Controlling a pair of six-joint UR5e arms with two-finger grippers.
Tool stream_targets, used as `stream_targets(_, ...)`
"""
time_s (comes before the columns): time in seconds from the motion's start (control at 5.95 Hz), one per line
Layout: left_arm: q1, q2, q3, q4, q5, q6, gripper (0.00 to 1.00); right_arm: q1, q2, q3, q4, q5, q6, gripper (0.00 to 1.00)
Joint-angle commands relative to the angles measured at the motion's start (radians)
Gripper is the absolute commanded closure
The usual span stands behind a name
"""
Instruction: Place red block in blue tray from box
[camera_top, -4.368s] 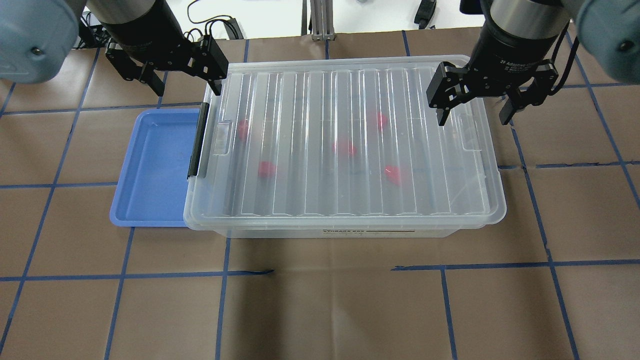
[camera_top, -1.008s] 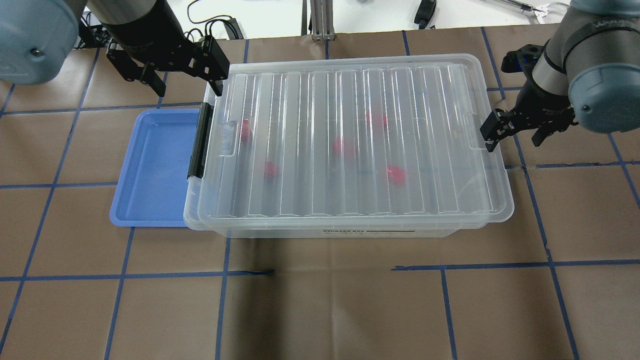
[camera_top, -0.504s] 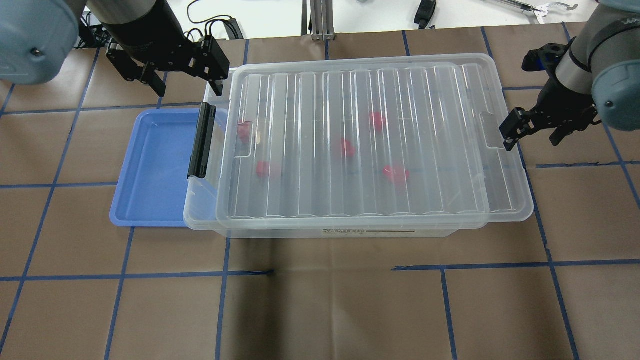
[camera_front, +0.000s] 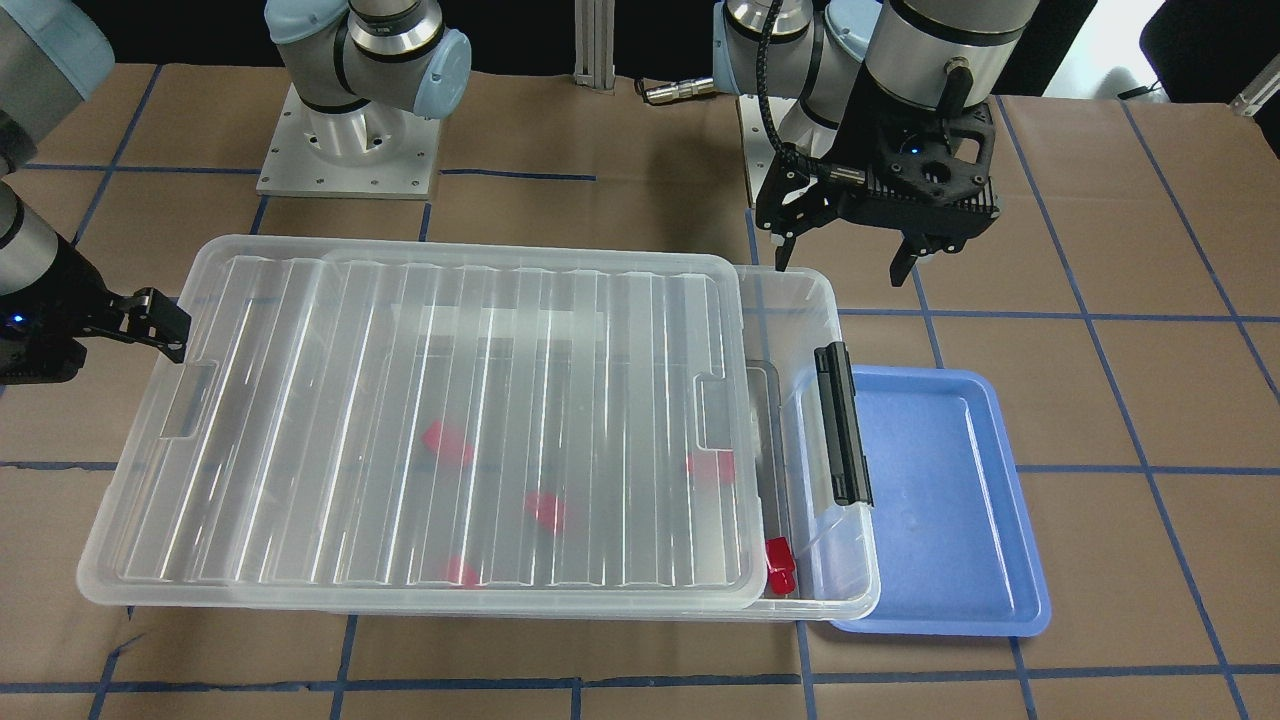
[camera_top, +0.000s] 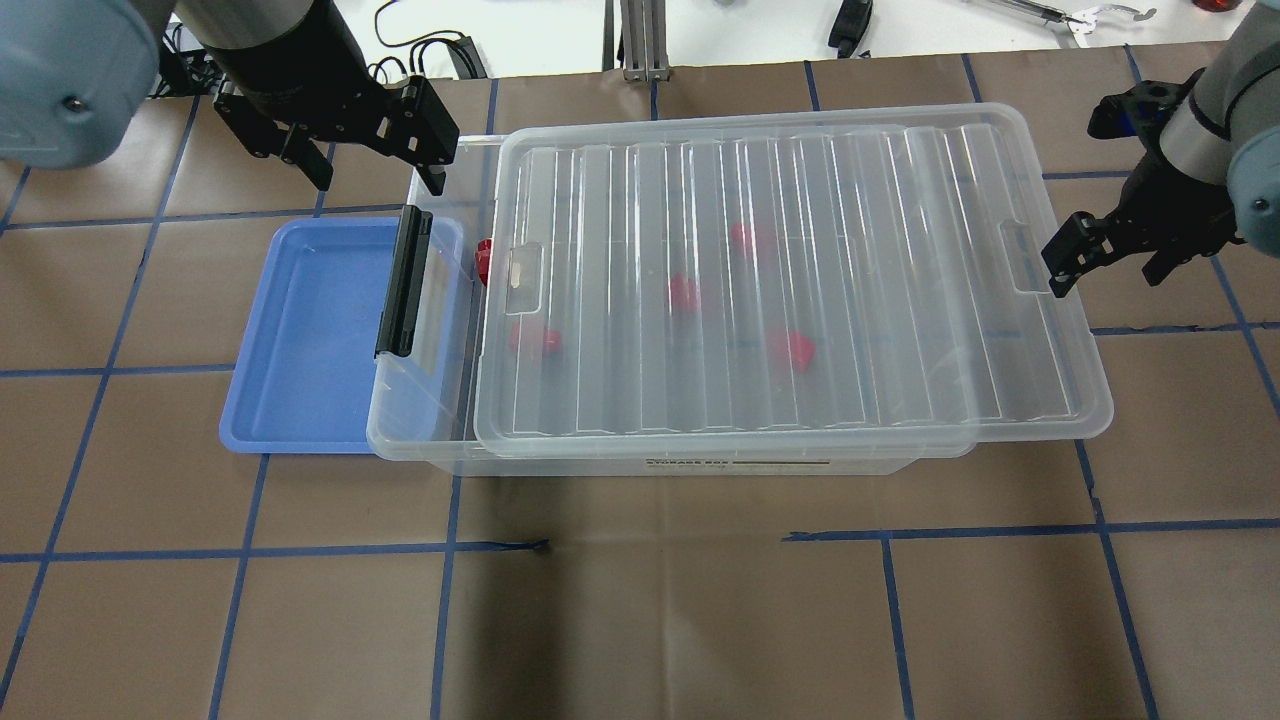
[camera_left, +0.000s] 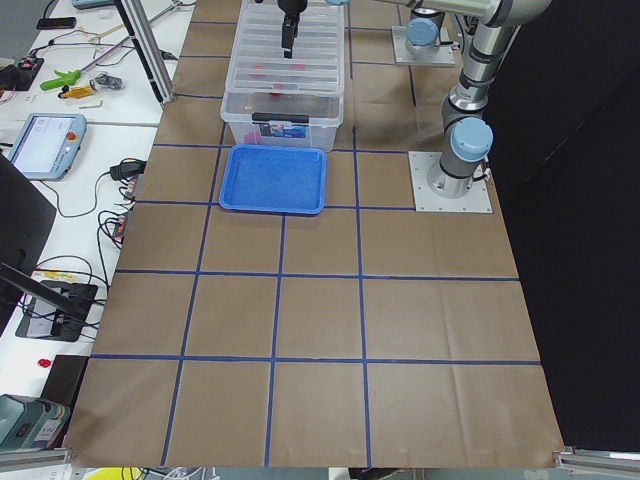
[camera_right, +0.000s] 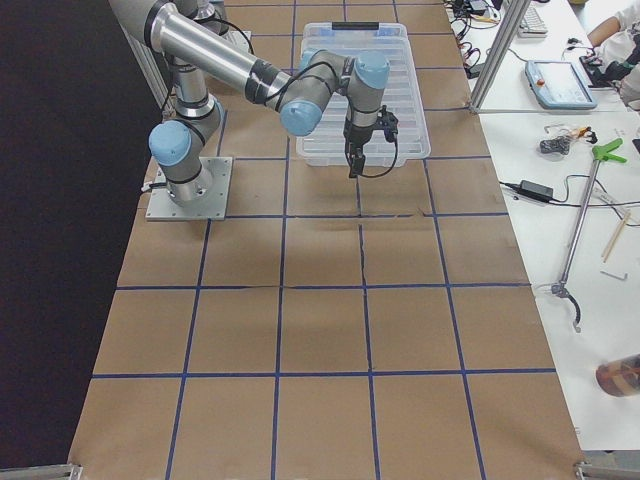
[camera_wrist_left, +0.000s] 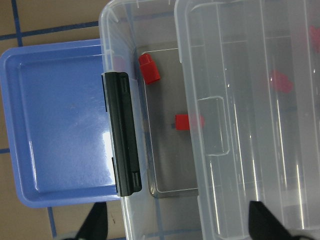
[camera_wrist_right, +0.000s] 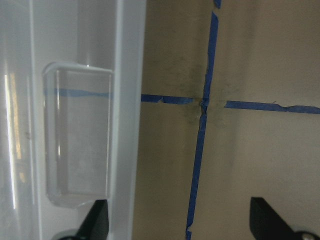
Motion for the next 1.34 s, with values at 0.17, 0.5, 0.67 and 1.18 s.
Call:
stream_targets(0.17,0.000,-0.025,-0.021,-0.001,-0.003,0.317,0.02,-0.054,0.005,0.001,-0.014,-0.013,-0.026,0.00)
stream_targets(0.5,-0.002,-0.020,-0.055,0.008,-0.003,0.506,0.02,-0.088,0.011,-0.001,-0.025,-0.031,-0.052,0.00)
stream_targets(0.67,-0.002,-0.028,-0.055,0.010,-0.002,0.644,0.02,-0.108,0.011,0.001,-0.037,-0.031,-0.071,0.00)
stream_targets(1.18,-0.008,-0.040,-0.055,0.011,0.004,1.009,0.02,-0.146,0.012,-0.002,-0.061,-0.031,-0.121,0.00)
